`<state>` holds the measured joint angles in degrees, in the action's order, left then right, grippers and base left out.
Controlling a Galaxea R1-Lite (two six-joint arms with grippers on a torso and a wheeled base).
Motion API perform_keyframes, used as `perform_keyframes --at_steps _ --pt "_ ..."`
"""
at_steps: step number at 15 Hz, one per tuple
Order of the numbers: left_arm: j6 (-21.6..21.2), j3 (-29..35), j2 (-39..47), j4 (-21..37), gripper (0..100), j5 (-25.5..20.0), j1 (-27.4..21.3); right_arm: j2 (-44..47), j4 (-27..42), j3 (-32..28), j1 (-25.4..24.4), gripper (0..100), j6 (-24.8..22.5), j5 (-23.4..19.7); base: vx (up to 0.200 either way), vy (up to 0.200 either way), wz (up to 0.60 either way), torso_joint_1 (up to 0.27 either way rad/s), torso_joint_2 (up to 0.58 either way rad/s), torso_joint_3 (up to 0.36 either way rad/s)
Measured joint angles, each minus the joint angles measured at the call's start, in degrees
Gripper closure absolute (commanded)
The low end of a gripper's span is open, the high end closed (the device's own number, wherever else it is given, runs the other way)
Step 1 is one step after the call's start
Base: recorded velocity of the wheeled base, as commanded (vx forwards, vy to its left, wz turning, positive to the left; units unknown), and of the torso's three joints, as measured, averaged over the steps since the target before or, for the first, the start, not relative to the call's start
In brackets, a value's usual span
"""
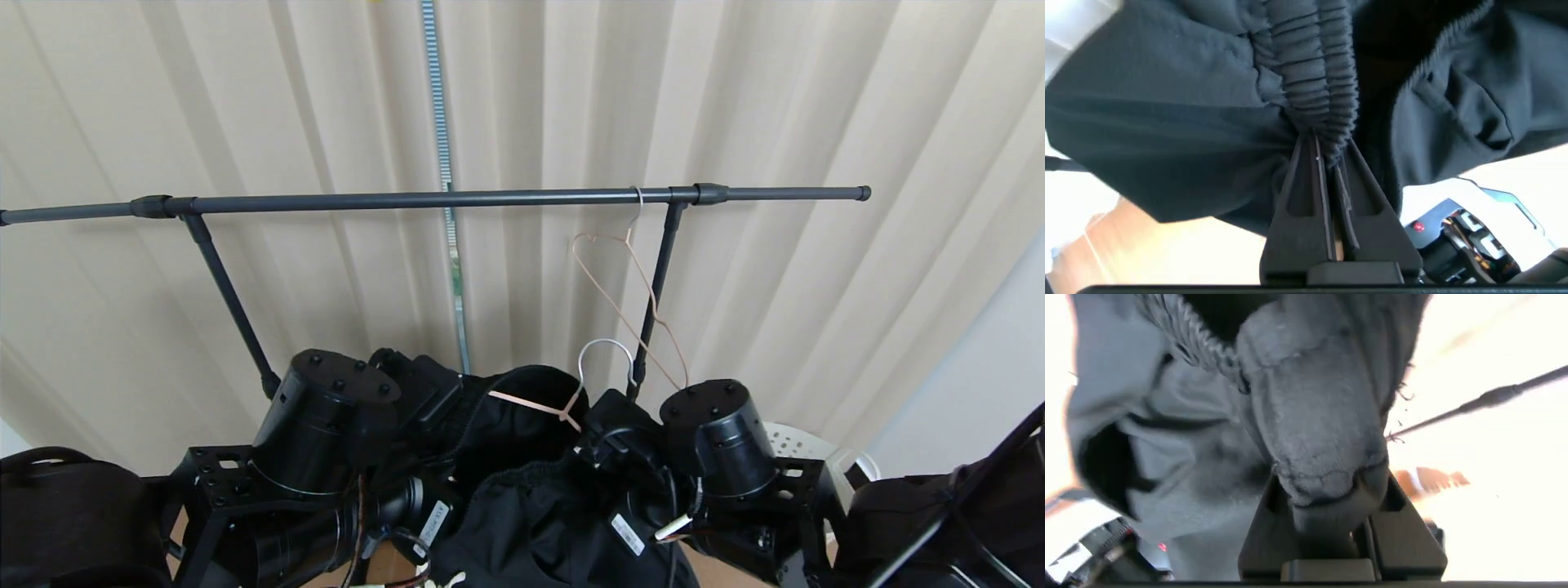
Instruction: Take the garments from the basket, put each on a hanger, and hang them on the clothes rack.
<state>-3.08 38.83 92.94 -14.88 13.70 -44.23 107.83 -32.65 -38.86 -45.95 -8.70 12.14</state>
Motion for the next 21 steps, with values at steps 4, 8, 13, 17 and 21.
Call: perform_keyframes --at_steps 4,8,13,17,21 --pt "0.2 0.0 0.6 0.0 100 -0.2 -0.2 -3.4 -4.6 1.9 1.1 100 0.0 -5.1 0.000 0.000 0.00 0.000 0.00 0.000" --pt "3.5 0.7 0.8 0.0 100 -0.2 -2.8 -3.9 -11.9 4.7 1.3 100 0.0 -8.0 0.000 0.000 0.00 0.000 0.00 0.000" --pt "4.0 1.7 1.1 0.0 100 -0.2 -5.7 -3.1 -12.1 4.8 1.2 100 -0.1 -7.7 0.000 0.000 0.00 0.000 0.00 0.000" --pt "5.7 2.0 1.4 0.1 100 -0.1 -6.9 -2.4 -12.3 4.7 1.2 100 -0.1 -7.7 0.000 0.000 0.00 0.000 0.00 0.000" --pt "5.8 2.6 3.3 0.0 100 0.1 -4.8 -3.3 -12.5 5.4 1.2 100 0.1 -8.8 0.000 0.000 0.00 0.000 0.00 0.000"
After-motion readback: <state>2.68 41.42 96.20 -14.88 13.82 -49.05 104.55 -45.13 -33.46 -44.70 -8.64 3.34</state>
